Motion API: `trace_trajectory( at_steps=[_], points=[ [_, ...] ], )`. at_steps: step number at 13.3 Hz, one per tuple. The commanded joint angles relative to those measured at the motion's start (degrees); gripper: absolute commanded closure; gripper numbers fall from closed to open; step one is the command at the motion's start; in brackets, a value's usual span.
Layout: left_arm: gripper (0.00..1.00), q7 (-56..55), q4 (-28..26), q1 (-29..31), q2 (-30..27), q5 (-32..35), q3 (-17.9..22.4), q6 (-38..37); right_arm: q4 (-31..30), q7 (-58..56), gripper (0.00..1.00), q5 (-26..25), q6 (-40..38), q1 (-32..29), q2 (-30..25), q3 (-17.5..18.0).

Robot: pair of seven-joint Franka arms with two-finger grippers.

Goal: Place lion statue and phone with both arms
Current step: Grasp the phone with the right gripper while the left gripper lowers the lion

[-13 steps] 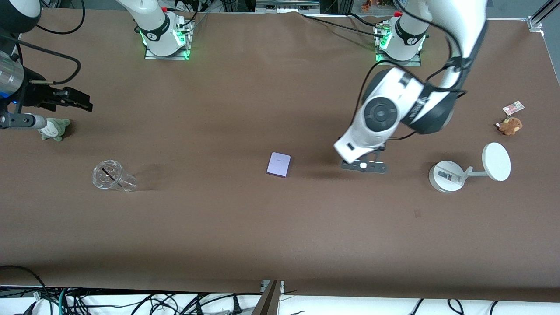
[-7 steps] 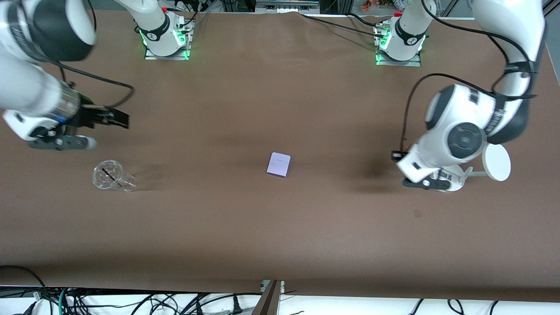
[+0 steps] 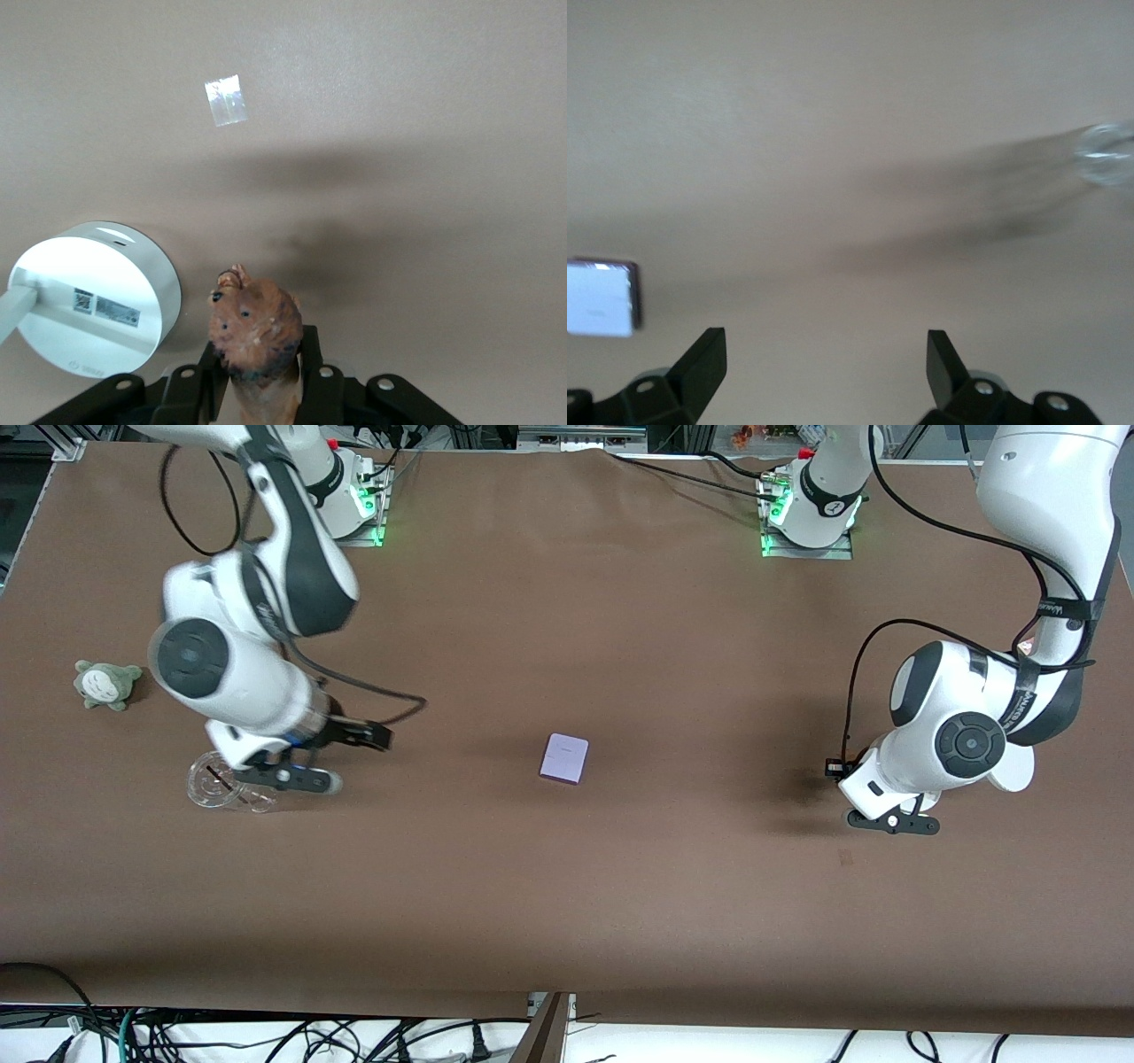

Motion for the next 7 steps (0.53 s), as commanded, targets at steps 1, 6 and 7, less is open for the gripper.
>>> trace_trajectory(
  at_steps=[1,6,7],
  points=[
    [0.84,0.50,-1.15,0.81,-0.45,1.56,-0.76,0.86,4.00,8.16,0.00,0.86,5.77,4.80,6.57,-0.58],
    [0.84,0.50,-1.15,0.72,-0.10,1.56,-0.76,1.30,13.76,20.39,0.00,0.33,8.79,10.69,17.30,-0.67],
    [0.84,0.50,-1.15,0.72,-0.10,1.56,-0.76,1.39,14.82,22.50,0.00,0.33,9.83,11.74,18.71,-0.67]
  ],
)
